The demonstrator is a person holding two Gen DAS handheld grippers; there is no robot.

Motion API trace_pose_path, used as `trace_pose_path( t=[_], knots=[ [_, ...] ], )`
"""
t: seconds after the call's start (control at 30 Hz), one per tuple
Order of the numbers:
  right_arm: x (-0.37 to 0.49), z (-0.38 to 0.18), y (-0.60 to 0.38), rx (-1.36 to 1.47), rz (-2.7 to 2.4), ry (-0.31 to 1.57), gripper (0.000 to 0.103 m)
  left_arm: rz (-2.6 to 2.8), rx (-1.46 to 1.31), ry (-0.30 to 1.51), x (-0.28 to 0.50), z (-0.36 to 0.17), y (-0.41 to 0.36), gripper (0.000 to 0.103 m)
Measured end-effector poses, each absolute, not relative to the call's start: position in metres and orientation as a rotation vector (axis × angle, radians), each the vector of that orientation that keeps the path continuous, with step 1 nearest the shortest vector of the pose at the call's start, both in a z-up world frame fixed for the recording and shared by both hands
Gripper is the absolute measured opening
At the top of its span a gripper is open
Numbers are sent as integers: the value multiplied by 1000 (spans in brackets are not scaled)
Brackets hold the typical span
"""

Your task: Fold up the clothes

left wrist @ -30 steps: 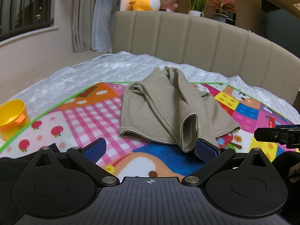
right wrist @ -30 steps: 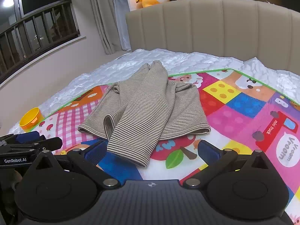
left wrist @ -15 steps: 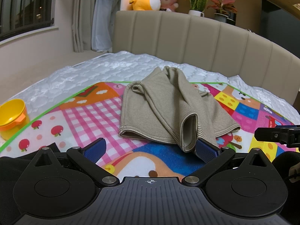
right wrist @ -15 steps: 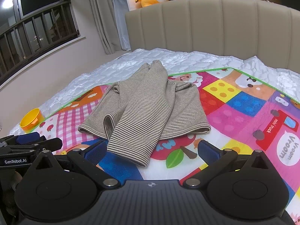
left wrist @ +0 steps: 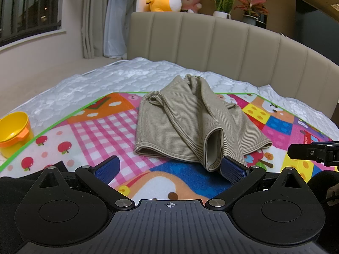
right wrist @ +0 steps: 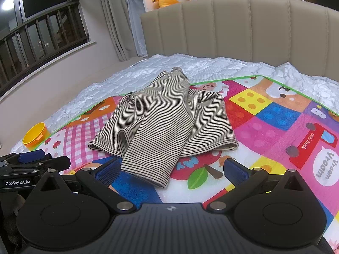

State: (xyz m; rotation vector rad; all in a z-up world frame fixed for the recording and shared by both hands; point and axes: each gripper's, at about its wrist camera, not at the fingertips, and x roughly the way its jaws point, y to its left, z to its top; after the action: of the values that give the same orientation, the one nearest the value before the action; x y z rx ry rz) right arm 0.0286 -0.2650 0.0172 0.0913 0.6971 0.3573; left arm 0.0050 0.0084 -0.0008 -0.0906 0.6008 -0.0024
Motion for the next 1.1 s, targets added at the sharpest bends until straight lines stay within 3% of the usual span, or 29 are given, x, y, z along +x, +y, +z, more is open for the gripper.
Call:
trace_pose_path(
  t=[0.73,1.1],
  knots=[
    [28,18,-262,63,352,703,103,4,-96,613,7,1,9,103],
    [59,17,-247,-47,379,773,103,-123,-215,750,57,-1,22,103]
  ],
)
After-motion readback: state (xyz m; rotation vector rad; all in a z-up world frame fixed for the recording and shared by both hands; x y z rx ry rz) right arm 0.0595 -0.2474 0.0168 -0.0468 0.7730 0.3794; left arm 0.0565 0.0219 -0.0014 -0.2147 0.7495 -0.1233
